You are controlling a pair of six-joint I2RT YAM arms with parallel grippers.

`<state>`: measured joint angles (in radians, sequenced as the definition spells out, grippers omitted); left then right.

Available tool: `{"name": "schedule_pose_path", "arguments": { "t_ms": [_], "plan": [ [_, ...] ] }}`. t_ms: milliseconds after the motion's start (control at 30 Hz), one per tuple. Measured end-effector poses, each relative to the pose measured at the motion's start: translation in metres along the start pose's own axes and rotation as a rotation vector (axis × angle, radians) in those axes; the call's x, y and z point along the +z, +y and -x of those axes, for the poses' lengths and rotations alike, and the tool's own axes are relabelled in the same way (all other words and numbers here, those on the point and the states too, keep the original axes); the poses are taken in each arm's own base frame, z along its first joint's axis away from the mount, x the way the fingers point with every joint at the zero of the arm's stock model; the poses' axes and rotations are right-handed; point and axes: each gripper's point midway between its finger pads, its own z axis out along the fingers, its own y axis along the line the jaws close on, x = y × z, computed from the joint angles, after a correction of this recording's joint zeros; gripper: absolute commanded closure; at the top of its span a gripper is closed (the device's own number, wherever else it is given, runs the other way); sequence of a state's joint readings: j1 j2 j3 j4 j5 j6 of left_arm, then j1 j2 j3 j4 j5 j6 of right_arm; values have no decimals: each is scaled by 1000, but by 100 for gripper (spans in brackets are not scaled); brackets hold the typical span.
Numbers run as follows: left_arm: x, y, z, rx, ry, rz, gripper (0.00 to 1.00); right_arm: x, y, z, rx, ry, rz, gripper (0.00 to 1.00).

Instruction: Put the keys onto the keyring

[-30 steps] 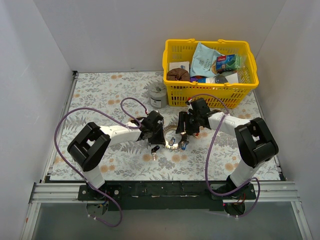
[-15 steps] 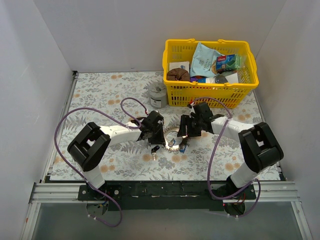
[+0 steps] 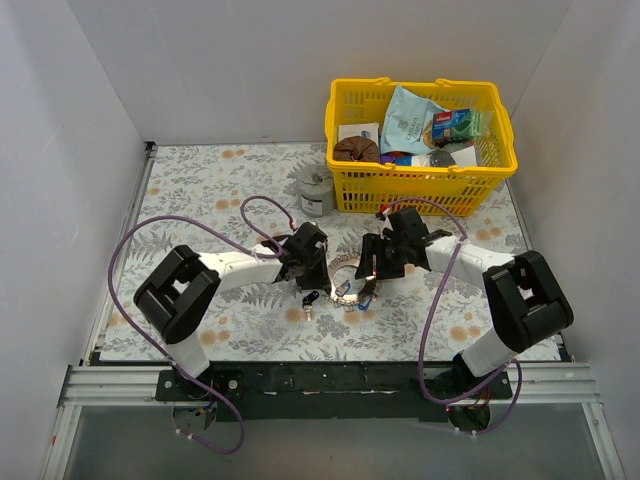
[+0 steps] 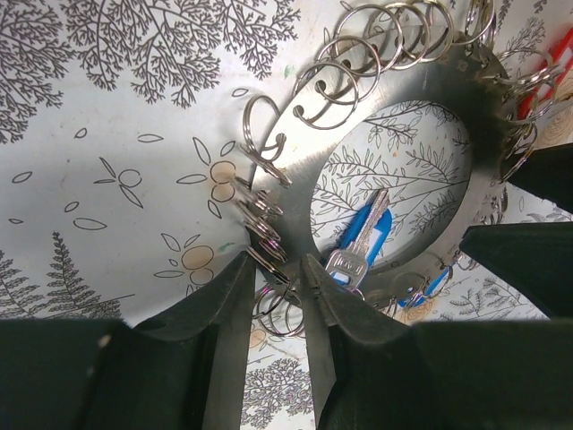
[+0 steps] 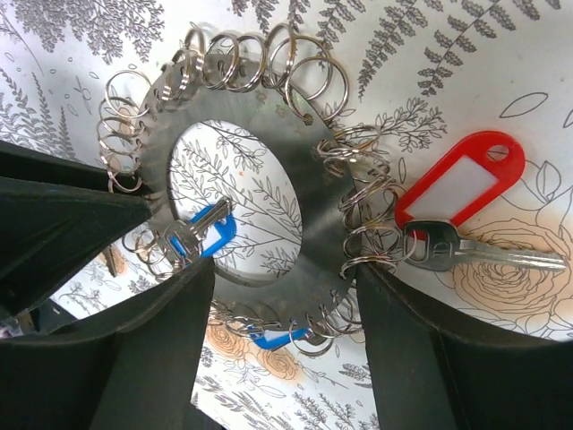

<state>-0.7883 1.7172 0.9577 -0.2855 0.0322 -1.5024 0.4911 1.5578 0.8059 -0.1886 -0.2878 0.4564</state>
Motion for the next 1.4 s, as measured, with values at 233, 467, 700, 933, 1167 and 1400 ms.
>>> {"name": "schedule_pose_path", "arguments": {
  "t_ms": [233,467,700,933,1167,1400],
  "plan": [
    [-7,3,-5,-8,-9,-2,49,-10,15,15,-13,-24,17,25],
    [-24,11,-2,6,-55,27,34,-23,25,23,-28,-69,35,25],
    [-35,14,10,33,-110,57,31,-25,17,25,-14,-78,9,25],
    [-41,8,31,41,-155,55,31,-27,10,28,3,-81,-2,28],
    [-42,13,50,4,-160,24,33,-24,1,29,4,-72,-16,29],
    [-29,19,58,-53,-108,-23,36,-9,-11,25,10,-18,-23,30]
  ]
}}
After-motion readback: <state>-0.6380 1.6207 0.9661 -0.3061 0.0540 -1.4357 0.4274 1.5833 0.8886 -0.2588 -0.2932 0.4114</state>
